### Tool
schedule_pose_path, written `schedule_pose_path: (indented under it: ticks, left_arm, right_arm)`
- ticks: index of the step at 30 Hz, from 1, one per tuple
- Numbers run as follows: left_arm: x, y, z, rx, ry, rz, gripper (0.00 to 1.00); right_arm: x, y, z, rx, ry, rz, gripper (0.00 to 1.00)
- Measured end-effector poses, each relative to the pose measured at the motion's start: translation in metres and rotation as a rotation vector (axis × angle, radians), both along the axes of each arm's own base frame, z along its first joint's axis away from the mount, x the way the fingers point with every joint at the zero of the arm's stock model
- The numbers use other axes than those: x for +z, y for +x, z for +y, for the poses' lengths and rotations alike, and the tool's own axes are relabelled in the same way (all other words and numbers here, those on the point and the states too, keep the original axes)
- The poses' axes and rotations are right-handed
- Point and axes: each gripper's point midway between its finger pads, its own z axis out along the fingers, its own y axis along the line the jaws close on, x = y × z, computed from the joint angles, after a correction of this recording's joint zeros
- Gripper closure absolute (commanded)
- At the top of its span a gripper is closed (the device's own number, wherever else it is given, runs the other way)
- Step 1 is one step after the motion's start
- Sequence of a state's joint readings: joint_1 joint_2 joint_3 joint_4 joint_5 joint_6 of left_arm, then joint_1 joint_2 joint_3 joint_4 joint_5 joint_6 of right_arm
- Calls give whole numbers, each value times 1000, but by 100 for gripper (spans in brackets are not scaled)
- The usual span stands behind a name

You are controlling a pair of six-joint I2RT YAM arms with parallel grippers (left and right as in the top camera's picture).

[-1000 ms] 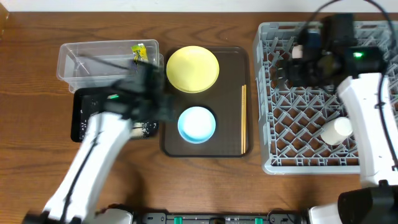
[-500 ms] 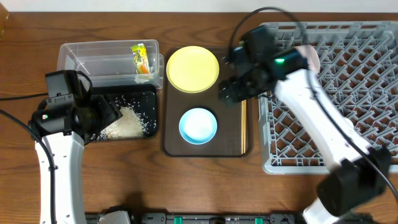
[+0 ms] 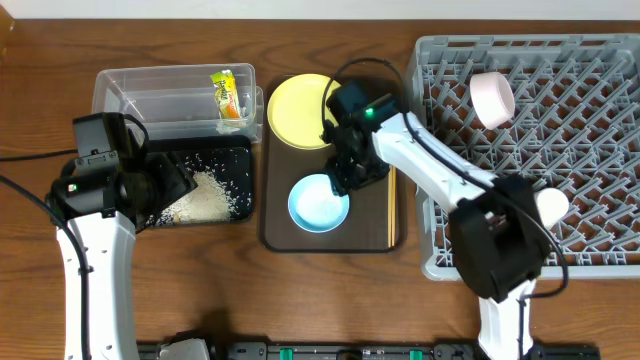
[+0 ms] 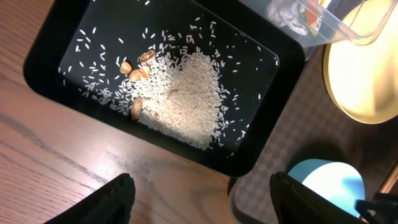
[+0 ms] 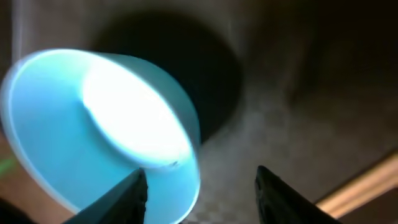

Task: Sort waste into correct bins and load items into the dishwasher rack
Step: 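Retract the left arm and move the right gripper to the blue bowl, then grasp the blue bowl rim with the right gripper and lift it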

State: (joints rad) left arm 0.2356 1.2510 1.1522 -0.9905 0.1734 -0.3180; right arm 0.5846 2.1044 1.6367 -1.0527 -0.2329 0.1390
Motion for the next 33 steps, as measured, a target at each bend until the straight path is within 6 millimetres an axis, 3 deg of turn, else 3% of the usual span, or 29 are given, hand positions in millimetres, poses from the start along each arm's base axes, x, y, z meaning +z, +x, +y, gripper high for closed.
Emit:
schedule_pose_path:
  ticks: [2,6,8,27,31,33]
  left_arm:
    - [0,0,0,0,0,0,27]
    - [0,0,0,0,0,0,27]
    - [0,0,0,0,-1,1,27]
    - [-1,-1,0,0,-1,6,27]
    - [-1,-1,0,0,-2,6,27]
    - [-1,-2,0,0,-2,7,27]
  right_arm:
    - [-7,0,0,-6,-8,11,67]
    - [-15,2,1,-10,-13,18,93]
    - [-15,3,2,-23,-10,16,98]
    - [-12,8,-7,-85,-62,-10,99]
    - [14,22,-16,-98,-86,-123,99]
    - [43,36,-21,-118,-81,-236,99]
